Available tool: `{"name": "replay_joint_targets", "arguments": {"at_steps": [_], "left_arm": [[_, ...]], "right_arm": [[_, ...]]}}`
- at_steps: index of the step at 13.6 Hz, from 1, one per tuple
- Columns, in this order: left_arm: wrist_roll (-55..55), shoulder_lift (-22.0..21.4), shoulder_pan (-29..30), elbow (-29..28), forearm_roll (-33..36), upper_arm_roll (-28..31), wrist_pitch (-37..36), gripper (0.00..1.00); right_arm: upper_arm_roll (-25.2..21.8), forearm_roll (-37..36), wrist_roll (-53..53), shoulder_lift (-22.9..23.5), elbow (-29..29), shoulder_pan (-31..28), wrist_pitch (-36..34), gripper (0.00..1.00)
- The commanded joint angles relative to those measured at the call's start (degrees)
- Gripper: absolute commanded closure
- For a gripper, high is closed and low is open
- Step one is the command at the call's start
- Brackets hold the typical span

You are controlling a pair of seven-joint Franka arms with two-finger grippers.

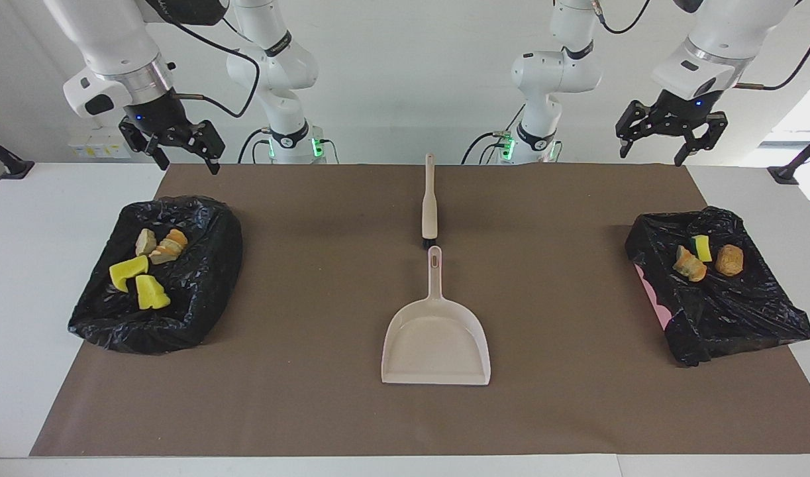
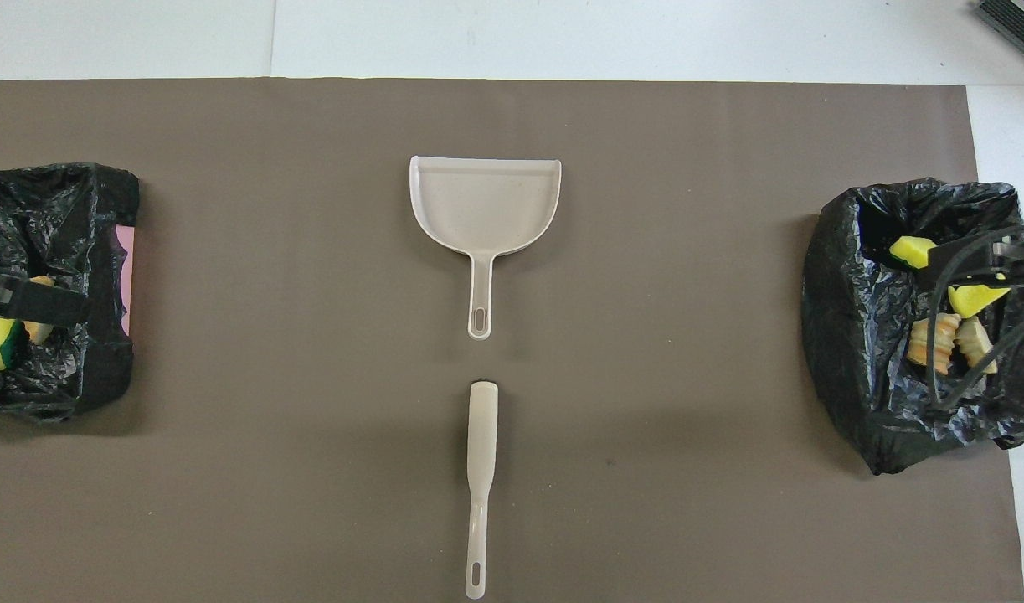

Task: Sweep and dump trash in bin

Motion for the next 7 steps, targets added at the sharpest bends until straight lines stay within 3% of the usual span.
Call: {"name": "replay_joint_targets", "arguments": {"at_steps": [1, 7], "left_arm": [[-1.85, 0.21, 1.78, 0.95, -0.94, -1.09, -1.48, 0.0], [-3.1, 0.04, 1.87, 0.69, -0.94, -1.09, -1.57, 0.0]], "right_arm": [[0.19, 0.82, 0.7, 0.31, 0.81, -0.3, -0.77, 0.0], [0.19, 0.82, 0.7, 0.31, 0.81, -0.3, -0.77, 0.0]]}}
